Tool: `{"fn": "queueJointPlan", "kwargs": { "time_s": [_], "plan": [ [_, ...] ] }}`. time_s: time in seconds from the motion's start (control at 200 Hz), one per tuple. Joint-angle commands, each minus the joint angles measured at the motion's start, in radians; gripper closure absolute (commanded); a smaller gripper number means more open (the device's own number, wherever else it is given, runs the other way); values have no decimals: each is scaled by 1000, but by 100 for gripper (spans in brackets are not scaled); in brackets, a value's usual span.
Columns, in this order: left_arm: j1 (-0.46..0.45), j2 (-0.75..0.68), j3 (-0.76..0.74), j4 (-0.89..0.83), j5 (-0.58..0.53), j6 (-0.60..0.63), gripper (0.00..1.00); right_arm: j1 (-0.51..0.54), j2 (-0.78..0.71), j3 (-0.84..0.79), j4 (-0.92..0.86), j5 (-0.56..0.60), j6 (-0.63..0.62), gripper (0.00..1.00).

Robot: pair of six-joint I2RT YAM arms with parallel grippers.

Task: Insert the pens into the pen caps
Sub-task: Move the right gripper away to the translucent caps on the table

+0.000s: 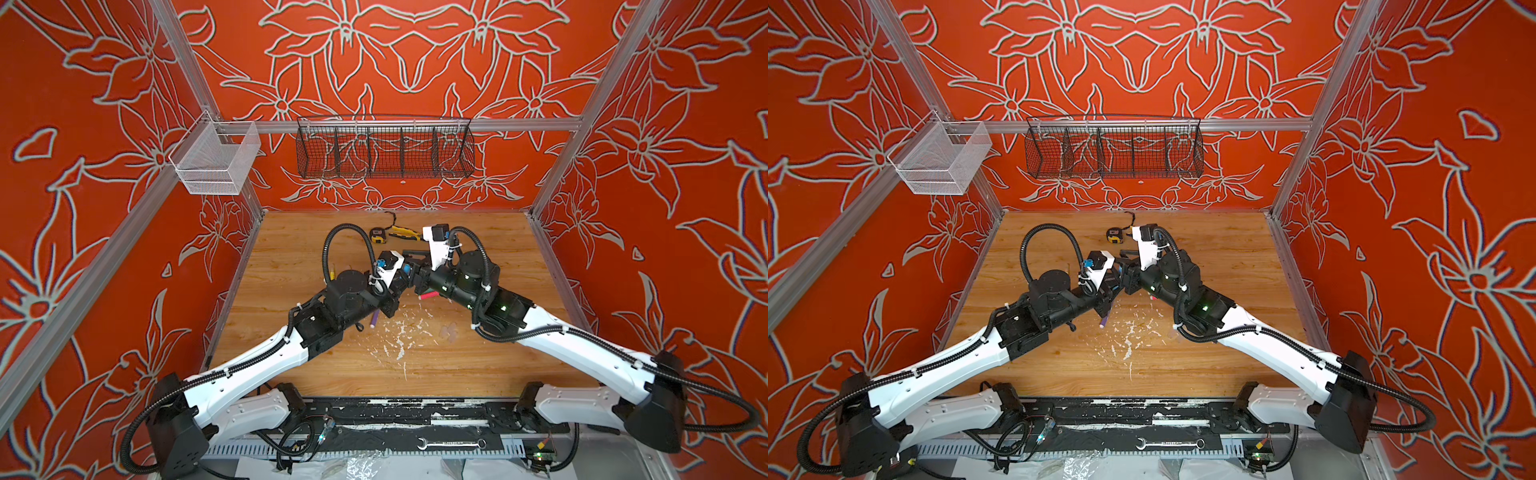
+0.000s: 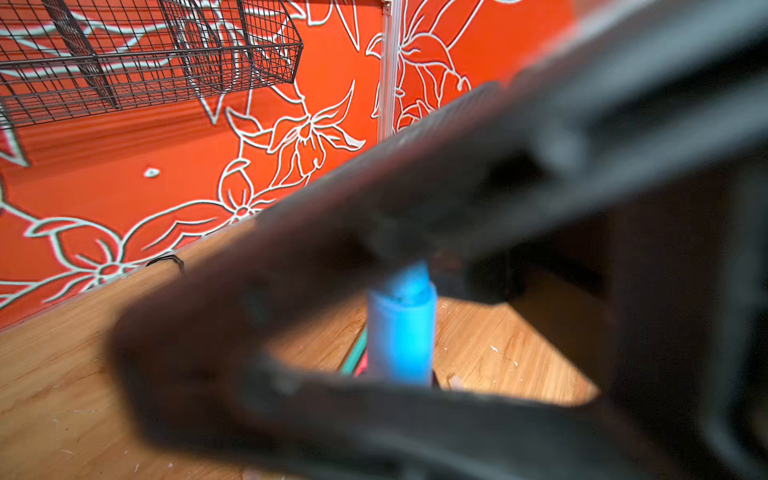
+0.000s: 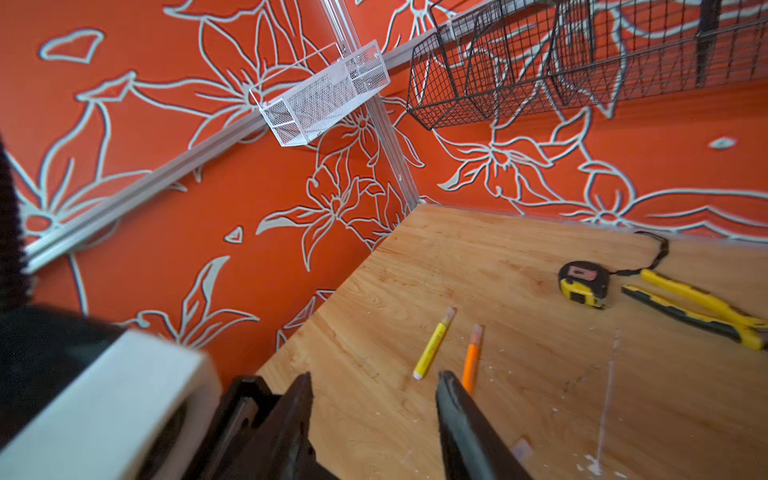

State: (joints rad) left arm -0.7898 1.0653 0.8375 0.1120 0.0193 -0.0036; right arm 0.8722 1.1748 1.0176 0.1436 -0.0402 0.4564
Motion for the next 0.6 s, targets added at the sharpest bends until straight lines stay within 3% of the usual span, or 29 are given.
{"fn": "queueJointPlan", "kwargs": {
  "time_s": [0.0, 0.2, 0.335, 0.595],
  "plan": [
    [24, -16, 18, 12, -22, -35, 100, 7, -99, -17, -263, 119, -2, 47],
    [86, 30, 69, -63, -36, -99, 100, 8, -336, -224, -702, 309, 153, 46],
    [109, 3, 71, -100, -67, -137, 100, 7, -451, -327, -900, 361, 260, 46],
    [113, -36, 53, -113, -50, -153, 100, 7, -467, -396, -954, 317, 338, 48]
  ]
}}
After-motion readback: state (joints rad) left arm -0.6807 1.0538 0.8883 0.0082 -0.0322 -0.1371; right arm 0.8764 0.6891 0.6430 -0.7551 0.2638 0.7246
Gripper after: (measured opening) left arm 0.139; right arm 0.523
